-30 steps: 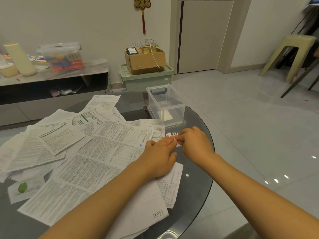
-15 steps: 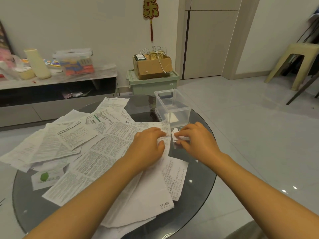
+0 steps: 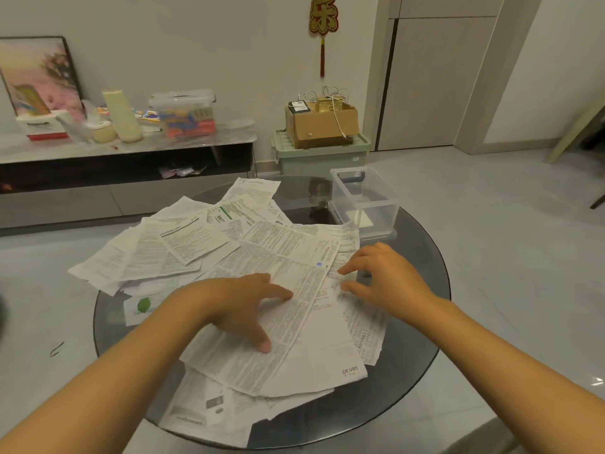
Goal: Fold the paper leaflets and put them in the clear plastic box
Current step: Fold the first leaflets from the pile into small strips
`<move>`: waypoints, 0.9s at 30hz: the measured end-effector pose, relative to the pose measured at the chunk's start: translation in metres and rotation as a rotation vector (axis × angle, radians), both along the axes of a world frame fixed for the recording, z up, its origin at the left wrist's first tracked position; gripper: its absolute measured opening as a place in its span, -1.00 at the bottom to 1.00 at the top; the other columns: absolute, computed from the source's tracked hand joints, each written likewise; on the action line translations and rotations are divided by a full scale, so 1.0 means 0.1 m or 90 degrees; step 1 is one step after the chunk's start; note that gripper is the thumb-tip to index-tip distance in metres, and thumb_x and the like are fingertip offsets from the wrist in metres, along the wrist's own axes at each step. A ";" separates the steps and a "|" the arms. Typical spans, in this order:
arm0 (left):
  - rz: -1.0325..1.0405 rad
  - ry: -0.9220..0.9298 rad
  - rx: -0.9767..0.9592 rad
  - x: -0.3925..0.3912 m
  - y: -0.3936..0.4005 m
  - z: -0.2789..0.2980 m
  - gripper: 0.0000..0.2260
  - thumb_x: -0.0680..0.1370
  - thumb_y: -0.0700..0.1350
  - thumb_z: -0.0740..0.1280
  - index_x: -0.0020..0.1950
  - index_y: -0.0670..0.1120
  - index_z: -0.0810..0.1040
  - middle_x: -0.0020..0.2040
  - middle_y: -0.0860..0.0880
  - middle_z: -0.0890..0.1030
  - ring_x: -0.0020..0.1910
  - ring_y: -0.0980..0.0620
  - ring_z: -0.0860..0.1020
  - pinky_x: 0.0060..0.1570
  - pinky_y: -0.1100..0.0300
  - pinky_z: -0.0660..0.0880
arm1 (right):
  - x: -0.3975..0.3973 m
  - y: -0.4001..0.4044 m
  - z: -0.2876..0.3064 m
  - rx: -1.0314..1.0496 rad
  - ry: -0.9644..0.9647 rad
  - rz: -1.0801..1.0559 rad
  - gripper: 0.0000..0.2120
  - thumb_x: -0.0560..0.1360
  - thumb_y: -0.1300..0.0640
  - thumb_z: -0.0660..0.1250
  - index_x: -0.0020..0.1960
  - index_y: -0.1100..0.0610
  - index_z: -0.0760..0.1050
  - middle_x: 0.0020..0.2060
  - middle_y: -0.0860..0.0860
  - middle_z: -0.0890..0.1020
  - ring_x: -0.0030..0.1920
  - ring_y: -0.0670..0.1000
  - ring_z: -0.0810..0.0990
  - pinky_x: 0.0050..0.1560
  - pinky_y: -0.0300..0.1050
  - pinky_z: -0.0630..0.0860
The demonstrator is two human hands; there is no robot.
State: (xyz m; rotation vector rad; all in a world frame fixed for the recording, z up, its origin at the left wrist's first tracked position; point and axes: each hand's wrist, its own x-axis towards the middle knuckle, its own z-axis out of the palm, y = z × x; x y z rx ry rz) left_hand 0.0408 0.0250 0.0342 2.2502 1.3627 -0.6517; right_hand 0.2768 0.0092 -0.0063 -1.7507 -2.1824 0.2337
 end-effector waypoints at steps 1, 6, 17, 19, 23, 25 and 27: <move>-0.006 0.027 -0.016 -0.03 0.01 -0.02 -0.16 0.42 0.13 0.44 0.50 0.28 -0.07 0.56 0.09 -0.16 0.53 -0.05 -0.03 0.45 -0.07 0.10 | -0.02 0.00 0.00 -0.003 -0.003 0.008 -0.72 0.47 -0.08 0.35 0.16 -0.07 0.57 0.11 -0.16 0.55 0.15 -0.12 0.38 0.08 -0.22 0.40; -0.020 0.011 0.066 0.06 0.03 -0.30 -0.14 0.43 0.30 0.31 0.50 0.26 -0.22 0.54 -0.03 -0.28 0.53 -0.09 -0.21 0.47 -0.13 -0.11 | -0.13 0.02 0.02 -0.032 -0.002 0.088 -0.68 0.44 -0.12 0.37 0.18 -0.12 0.56 0.11 -0.18 0.55 0.17 -0.12 0.35 0.14 -0.23 0.35; 0.022 -0.102 0.065 0.14 0.02 -0.36 -0.09 0.40 0.35 0.30 0.52 0.17 -0.24 0.55 -0.01 -0.26 0.53 -0.05 -0.18 0.47 -0.08 -0.07 | -0.32 0.06 -0.02 -0.177 -0.034 0.220 -0.44 0.26 -0.28 0.46 0.23 -0.21 0.49 0.24 -0.21 0.44 0.24 -0.14 0.31 0.30 -0.13 0.29; 0.009 -0.108 0.018 0.03 0.02 -0.27 -0.03 0.36 0.29 0.41 0.51 0.22 -0.21 0.54 0.09 -0.26 0.53 0.01 -0.14 0.47 -0.06 0.03 | -0.33 0.06 -0.04 -0.198 -0.040 0.225 -0.36 0.22 -0.29 0.48 0.27 -0.22 0.45 0.24 -0.21 0.38 0.24 -0.13 0.27 0.32 -0.11 0.29; -0.057 -0.047 0.008 -0.08 -0.05 -0.27 0.03 0.32 0.22 0.48 0.49 0.26 -0.23 0.52 0.15 -0.28 0.53 0.02 -0.15 0.46 -0.08 0.05 | -0.31 0.02 -0.03 -0.214 -0.026 0.232 -0.31 0.21 -0.25 0.52 0.29 -0.23 0.39 0.24 -0.19 0.34 0.27 -0.12 0.22 0.35 -0.15 0.25; -0.051 -0.071 0.019 -0.13 -0.09 -0.30 -0.02 0.35 0.20 0.47 0.50 0.27 -0.19 0.53 0.16 -0.25 0.53 0.02 -0.12 0.46 -0.06 0.06 | -0.31 0.01 -0.03 -0.216 -0.027 0.233 -0.30 0.22 -0.24 0.52 0.31 -0.23 0.38 0.25 -0.19 0.32 0.28 -0.13 0.21 0.34 -0.17 0.23; -0.045 -0.107 0.034 -0.16 -0.11 -0.30 -0.15 0.41 0.16 0.42 0.50 0.27 -0.09 0.54 0.18 -0.16 0.52 0.06 -0.04 0.46 -0.01 0.10 | -0.32 0.00 -0.04 -0.219 -0.028 0.233 -0.31 0.22 -0.24 0.51 0.31 -0.24 0.37 0.26 -0.19 0.32 0.29 -0.14 0.20 0.32 -0.22 0.20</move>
